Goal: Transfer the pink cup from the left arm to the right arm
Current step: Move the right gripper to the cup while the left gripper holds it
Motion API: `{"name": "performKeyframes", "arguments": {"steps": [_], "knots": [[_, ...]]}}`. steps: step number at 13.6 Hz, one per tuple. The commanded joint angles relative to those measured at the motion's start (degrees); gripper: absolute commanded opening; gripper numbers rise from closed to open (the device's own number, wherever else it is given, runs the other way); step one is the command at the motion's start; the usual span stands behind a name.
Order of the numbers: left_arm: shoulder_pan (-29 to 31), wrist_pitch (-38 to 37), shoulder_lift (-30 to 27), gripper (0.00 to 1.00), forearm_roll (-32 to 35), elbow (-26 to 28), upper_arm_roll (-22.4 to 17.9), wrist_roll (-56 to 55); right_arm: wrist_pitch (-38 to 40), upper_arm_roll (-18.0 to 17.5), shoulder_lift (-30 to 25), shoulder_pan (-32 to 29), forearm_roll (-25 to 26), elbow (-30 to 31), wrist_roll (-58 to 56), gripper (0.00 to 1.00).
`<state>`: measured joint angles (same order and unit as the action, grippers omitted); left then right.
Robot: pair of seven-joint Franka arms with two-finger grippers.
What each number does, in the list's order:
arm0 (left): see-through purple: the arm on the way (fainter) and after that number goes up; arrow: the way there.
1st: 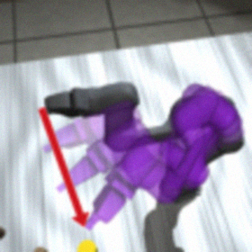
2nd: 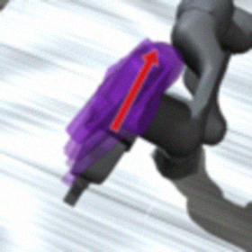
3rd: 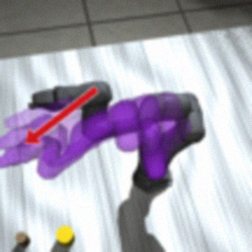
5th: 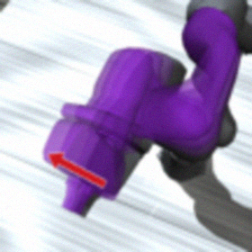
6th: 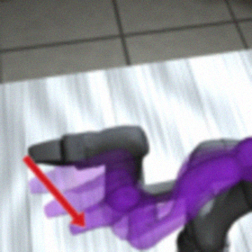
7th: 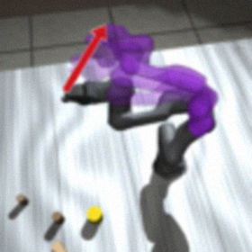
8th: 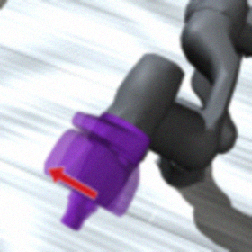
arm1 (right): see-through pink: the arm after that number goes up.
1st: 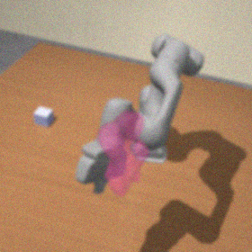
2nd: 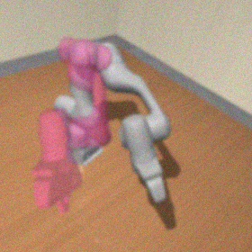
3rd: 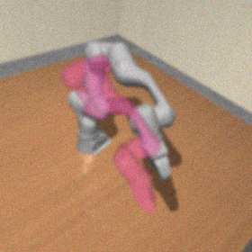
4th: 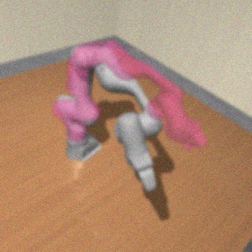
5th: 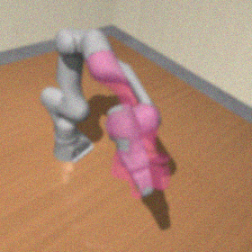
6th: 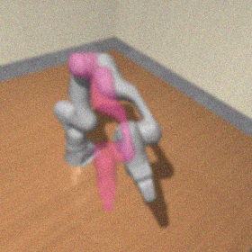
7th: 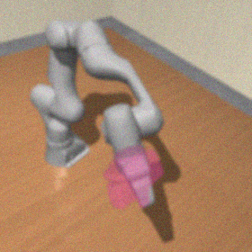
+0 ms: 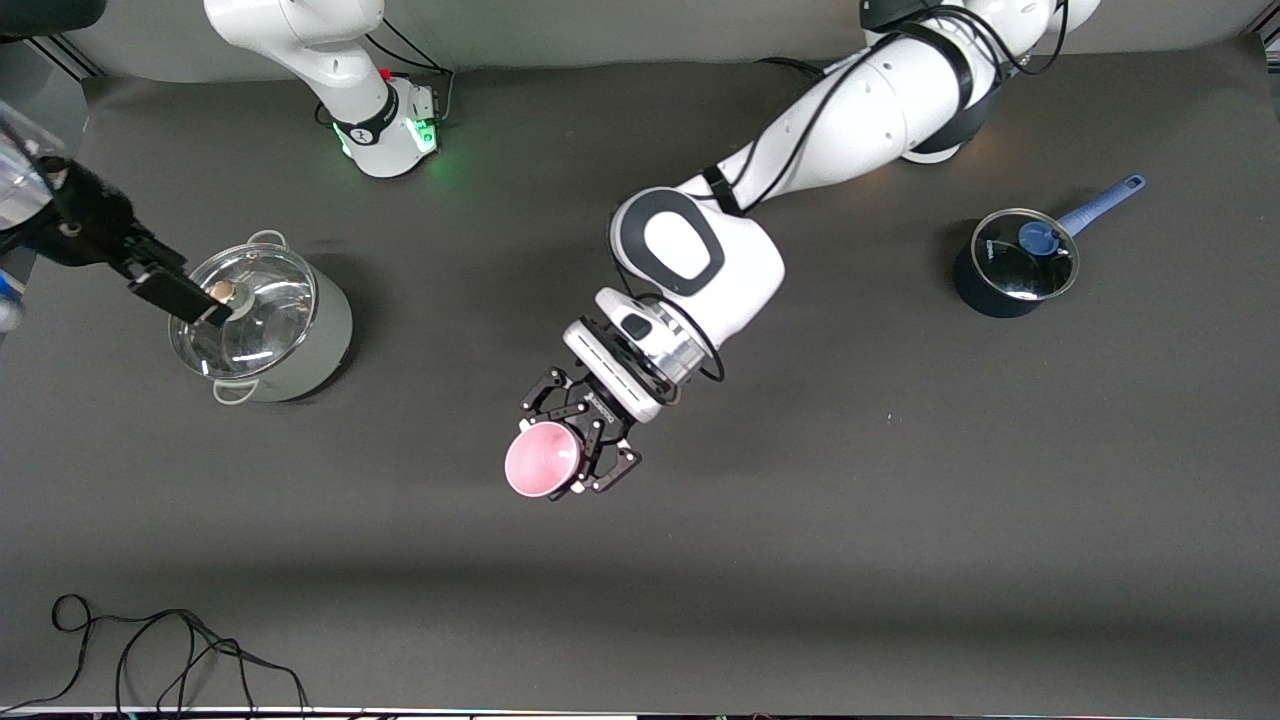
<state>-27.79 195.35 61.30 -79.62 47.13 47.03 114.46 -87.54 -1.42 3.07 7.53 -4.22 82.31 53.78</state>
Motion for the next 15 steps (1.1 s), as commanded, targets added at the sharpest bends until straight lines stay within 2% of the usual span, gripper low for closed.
{"name": "performKeyframes", "arguments": {"steps": [1, 4, 6, 12, 15], "knots": [[-5.3, 1.6, -1.9, 0.0, 0.0, -2.1, -8.3, -8.5, 2.2, 0.3, 6.6, 4.0, -0.6, -9.2, 7.2, 1.0], [-10.1, 1.6, -2.3, 0.0, 1.4, -2.0, -17.4, -17.3, 5.4, 0.3, 13.9, 7.4, -0.3, -18.1, 12.8, 1.0], [-11.4, 1.5, -2.3, 0.0, 3.1, -2.0, -21.0, -21.9, 5.4, 0.3, 17.3, 9.8, -0.3, -23.4, 16.7, 1.0], [-11.6, 1.6, -2.3, 0.0, 4.5, -2.0, -21.0, -22.9, 2.4, 0.5, 23.4, 16.4, 0.2, -30.3, 20.5, 1.0], [-11.7, 1.7, -2.3, 0.0, 4.5, -1.9, -21.1, -22.9, -2.1, 0.5, 24.2, 17.5, 1.1, -30.4, 20.6, 1.0]]}}
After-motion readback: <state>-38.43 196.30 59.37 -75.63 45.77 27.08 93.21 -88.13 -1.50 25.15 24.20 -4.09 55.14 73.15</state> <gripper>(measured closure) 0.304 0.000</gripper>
